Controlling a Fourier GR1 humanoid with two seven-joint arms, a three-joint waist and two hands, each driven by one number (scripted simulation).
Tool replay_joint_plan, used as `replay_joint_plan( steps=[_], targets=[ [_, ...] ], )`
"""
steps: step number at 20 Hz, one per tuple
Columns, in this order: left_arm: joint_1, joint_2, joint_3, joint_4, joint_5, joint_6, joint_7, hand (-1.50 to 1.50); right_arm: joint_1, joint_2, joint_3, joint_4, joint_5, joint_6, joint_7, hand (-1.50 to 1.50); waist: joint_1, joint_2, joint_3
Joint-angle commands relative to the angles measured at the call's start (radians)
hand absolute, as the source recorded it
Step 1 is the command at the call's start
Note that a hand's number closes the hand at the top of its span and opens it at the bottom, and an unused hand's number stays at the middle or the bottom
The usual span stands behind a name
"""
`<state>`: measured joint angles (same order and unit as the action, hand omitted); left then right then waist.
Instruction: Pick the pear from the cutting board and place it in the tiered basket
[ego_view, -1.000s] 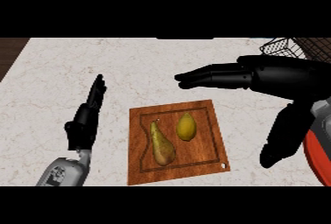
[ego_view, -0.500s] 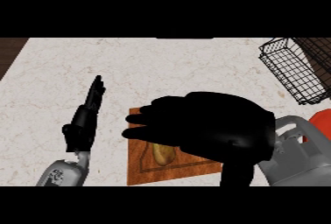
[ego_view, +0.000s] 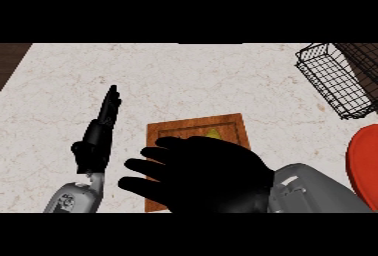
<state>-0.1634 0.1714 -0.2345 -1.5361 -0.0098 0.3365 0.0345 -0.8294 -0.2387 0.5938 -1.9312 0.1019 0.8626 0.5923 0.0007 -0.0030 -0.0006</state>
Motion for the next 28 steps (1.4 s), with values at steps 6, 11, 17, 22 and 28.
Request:
replay_joint_plan(
  steps=[6, 11, 17, 22, 28],
  targets=[
    [-0.012, -0.040, -0.003, -0.002, -0.038, 0.002, 0.020, 0.00, 0.083, 0.017, 0.088, 0.001, 0.119, 0.087, 0.062, -1.50, -0.001, 0.002, 0.001],
    [0.017, -0.014, 0.043, -0.008, -0.019, -0.036, -0.004, 0.00, 0.096, 0.016, 0.124, 0.040, 0.292, 0.050, -0.035, -1.50, 0.005, 0.004, 0.001],
    [0.063, -0.018, 0.042, -0.056, -0.038, -0.057, 0.004, 0.00, 0.101, -0.005, 0.088, 0.027, 0.378, 0.102, -0.112, -1.50, 0.006, 0.003, 0.001],
    [-0.003, -0.037, 0.067, -0.009, -0.059, -0.055, 0.014, 0.00, 0.131, 0.002, 0.126, -0.006, 0.465, 0.113, -0.194, -1.50, 0.002, 0.003, 0.001],
    [0.007, -0.047, 0.080, 0.002, -0.054, -0.077, -0.003, 0.00, 0.109, -0.038, 0.198, 0.080, 0.648, -0.015, -0.383, -1.50, 0.005, 0.004, 0.001]
  ],
)
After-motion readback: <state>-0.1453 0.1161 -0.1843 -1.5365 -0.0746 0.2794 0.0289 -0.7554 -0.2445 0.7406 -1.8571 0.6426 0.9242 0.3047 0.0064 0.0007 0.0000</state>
